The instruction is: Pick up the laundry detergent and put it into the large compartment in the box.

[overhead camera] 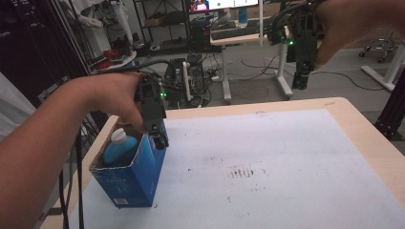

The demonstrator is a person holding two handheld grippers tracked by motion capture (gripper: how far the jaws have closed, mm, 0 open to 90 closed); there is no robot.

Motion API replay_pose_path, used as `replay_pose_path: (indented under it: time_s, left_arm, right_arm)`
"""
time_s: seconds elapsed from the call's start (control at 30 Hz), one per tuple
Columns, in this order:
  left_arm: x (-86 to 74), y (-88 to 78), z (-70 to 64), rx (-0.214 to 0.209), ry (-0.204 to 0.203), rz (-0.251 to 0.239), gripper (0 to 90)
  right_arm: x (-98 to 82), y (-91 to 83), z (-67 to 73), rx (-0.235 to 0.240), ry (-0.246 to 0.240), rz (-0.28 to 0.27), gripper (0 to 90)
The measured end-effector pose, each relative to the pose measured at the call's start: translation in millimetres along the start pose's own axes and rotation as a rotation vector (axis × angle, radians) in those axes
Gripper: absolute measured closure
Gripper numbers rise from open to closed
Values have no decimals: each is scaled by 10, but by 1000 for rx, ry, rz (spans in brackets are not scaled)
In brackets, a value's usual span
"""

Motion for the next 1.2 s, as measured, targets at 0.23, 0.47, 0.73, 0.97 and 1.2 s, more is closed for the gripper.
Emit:
replay_pose_path:
  time_s: [0.23,0.47,0.73,0.97,1.2]
  left_arm:
    - [162,143,-143,-15,91,16,17]
    - [274,322,-208,-36,131,28,17]
    - [277,369,-152,-29,124,6,17]
    - [251,345,-128,-27,119,-7,17]
    - [274,349,-79,-34,112,-10,17]
  right_arm:
    - [28,-9,41,-2,-6,3,23]
    - [4,-11,38,2,-4,3,23]
    - [16,-2,44,5,-4,3,23]
    - [89,21,48,15,-21,3,23]
    - [111,42,33,16,-24,3,23]
Point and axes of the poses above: each handheld gripper's, and its own axes: y roughly forward along the jaws, x roughly out of its top, z roughly to its left, the point moved 10 cm from there along y, roughly forward along the jaws, and after that the axes turned 12 degrees about -y, right-handed, at the moved point
